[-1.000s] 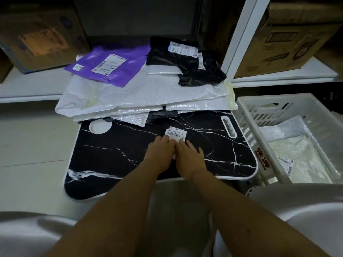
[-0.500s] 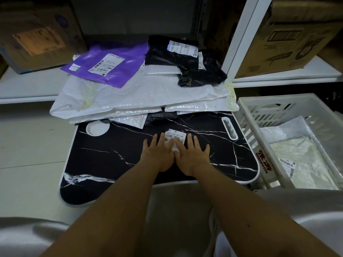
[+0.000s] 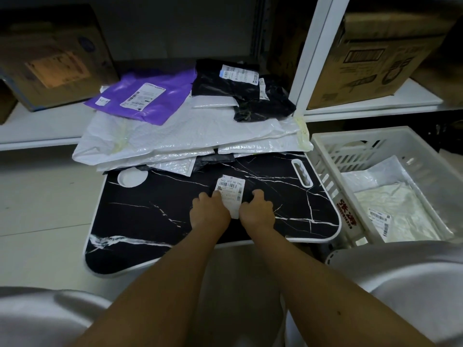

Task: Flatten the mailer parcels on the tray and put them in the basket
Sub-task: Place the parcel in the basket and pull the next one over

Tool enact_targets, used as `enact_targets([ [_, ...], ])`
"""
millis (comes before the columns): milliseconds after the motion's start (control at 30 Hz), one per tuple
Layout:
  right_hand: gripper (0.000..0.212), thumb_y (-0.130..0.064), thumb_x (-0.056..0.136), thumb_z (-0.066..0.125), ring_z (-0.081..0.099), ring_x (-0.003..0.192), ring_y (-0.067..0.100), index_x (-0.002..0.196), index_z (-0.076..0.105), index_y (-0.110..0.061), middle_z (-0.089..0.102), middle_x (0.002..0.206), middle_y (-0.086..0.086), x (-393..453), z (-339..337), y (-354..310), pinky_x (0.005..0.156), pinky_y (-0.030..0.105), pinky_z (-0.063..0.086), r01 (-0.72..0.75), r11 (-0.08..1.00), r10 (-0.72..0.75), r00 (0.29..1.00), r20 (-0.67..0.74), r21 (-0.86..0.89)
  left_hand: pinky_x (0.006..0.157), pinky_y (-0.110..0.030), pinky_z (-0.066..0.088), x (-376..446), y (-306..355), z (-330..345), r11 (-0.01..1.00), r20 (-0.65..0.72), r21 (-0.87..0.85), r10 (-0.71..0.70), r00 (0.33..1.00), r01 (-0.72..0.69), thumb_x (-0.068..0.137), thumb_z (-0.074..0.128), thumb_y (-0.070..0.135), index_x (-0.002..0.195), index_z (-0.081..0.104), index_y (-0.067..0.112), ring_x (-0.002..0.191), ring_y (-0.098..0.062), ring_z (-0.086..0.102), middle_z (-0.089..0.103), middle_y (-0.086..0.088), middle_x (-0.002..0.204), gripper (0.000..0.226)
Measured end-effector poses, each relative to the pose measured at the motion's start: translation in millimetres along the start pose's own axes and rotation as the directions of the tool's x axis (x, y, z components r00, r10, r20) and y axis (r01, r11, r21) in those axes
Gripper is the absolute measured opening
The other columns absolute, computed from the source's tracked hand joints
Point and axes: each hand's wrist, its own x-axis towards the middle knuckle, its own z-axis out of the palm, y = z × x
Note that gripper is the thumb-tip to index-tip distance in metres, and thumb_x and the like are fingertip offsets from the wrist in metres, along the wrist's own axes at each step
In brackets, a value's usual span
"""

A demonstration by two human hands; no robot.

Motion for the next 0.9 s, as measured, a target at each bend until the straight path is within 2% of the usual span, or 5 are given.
enact_targets([
  [100,0.045,-0.013,0.091,0.045,0.056,0.108,0.028,0.136,0.040,-0.020,0.057,0.123,0.010,-1,-9,-4,0.078,0.030,0.040,-0.034,0.993,0.029,0.999,0.045,0.115,0.091,-0.040,0.042,-7,3,-3,0.990,0.042,-0.138,-0.003,0.999,0.009,0.092,0.042,0.014,0.132,0.040,0.011,0.112,-0.035,0.048,0.040,-0.017,0.125,0.041],
  [267,0.031,-0.009,0.089,0.044,0.059,0.106,0.029,0.111,0.065,-0.012,0.065,0.115,0.006,-1,-33,-12,0.089,0.035,0.049,0.023,0.997,-0.024,1.000,0.008,0.072,0.091,-0.040,0.045,-14,12,-14,0.984,-0.027,-0.173,0.028,0.999,-0.033,0.091,0.042,0.010,0.131,0.041,0.009,0.109,-0.033,0.052,0.041,-0.016,0.126,0.040],
  [533,0.020,-0.009,0.086,0.046,0.061,0.094,0.028,0.090,0.065,-0.015,0.065,0.095,0.006,18,-121,-28,0.087,0.037,0.052,0.115,0.980,-0.106,0.993,-0.059,0.161,0.085,-0.039,0.046,-21,77,-53,0.958,-0.122,-0.196,0.186,0.975,-0.207,0.089,0.047,0.006,0.125,0.044,0.003,0.101,-0.036,0.054,0.042,-0.019,0.120,0.036],
  [700,0.021,-0.004,0.091,0.052,0.062,0.105,0.031,0.106,0.067,-0.001,0.067,0.112,0.016,44,-200,-25,0.097,0.041,0.050,0.160,0.971,-0.152,0.987,-0.061,0.178,0.086,-0.040,0.049,-21,146,-71,0.903,-0.185,-0.258,0.303,0.935,-0.344,0.086,0.045,-0.001,0.120,0.047,0.001,0.100,-0.034,0.054,0.045,-0.019,0.115,0.034],
  [900,0.019,0.001,0.086,0.059,0.060,0.114,0.034,0.079,0.065,-0.016,0.066,0.116,0.018,65,-279,26,0.093,0.039,0.049,0.055,0.927,-0.018,0.995,-0.103,0.372,0.079,-0.030,0.042,-19,230,-60,0.812,-0.193,-0.351,0.424,0.885,-0.466,0.086,0.048,-0.004,0.119,0.047,0.003,0.101,-0.030,0.053,0.048,-0.017,0.114,0.034],
])
